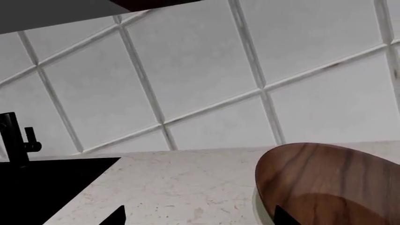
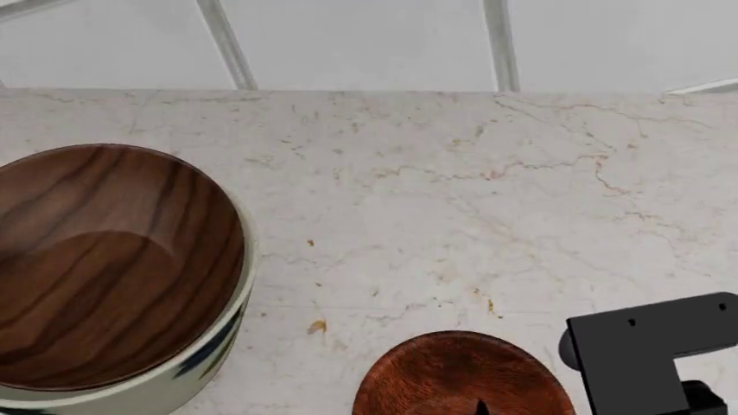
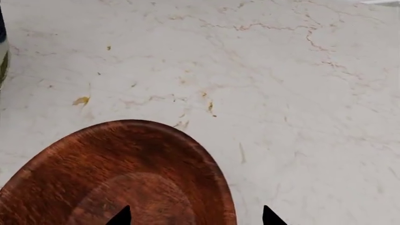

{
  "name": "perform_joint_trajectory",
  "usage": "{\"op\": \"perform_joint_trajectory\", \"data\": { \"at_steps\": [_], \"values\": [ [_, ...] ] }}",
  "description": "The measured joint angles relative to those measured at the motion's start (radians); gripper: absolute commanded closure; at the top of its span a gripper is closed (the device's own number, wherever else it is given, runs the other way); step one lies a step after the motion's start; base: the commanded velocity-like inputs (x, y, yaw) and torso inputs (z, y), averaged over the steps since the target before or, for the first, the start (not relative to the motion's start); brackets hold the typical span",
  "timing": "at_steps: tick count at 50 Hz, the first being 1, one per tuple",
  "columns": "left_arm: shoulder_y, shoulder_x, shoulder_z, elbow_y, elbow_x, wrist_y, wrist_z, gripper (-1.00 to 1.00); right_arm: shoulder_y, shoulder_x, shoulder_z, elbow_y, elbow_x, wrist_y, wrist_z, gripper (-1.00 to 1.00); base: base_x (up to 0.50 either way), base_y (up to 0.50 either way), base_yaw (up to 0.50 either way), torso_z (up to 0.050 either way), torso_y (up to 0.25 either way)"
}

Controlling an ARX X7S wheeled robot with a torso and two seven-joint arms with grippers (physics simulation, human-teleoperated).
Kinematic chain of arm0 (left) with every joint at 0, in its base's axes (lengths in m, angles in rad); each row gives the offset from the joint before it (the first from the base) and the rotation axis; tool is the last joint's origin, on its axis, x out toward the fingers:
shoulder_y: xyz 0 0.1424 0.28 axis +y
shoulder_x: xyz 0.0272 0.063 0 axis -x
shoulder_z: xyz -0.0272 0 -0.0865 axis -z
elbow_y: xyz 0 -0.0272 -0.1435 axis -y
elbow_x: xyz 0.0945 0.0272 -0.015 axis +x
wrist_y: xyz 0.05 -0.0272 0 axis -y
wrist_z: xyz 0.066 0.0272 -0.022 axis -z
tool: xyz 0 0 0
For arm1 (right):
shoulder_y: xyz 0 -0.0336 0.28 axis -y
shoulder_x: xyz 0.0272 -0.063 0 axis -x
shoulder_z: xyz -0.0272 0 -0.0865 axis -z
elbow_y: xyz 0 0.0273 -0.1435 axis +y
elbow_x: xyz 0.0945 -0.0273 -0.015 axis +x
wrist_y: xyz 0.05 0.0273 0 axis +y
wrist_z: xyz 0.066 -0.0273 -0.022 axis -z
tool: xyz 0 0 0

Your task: Stack the bowls from largest to smallest.

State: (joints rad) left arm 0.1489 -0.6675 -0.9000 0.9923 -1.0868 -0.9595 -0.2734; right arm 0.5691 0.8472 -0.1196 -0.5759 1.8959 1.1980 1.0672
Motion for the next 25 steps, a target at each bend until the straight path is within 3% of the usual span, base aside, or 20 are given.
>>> {"op": "perform_joint_trajectory", "data": {
  "at_steps": [25],
  "values": [
    [0.011, -0.010, 0.013, -0.002, -0.008, 0.020, -0.014, -1.00, -0.081, -0.031, 0.020, 0.093, -0.156, -0.027, -0.137, -1.00, 0.00, 0.00, 0.00, 0.000, 0.000]
  ]
}}
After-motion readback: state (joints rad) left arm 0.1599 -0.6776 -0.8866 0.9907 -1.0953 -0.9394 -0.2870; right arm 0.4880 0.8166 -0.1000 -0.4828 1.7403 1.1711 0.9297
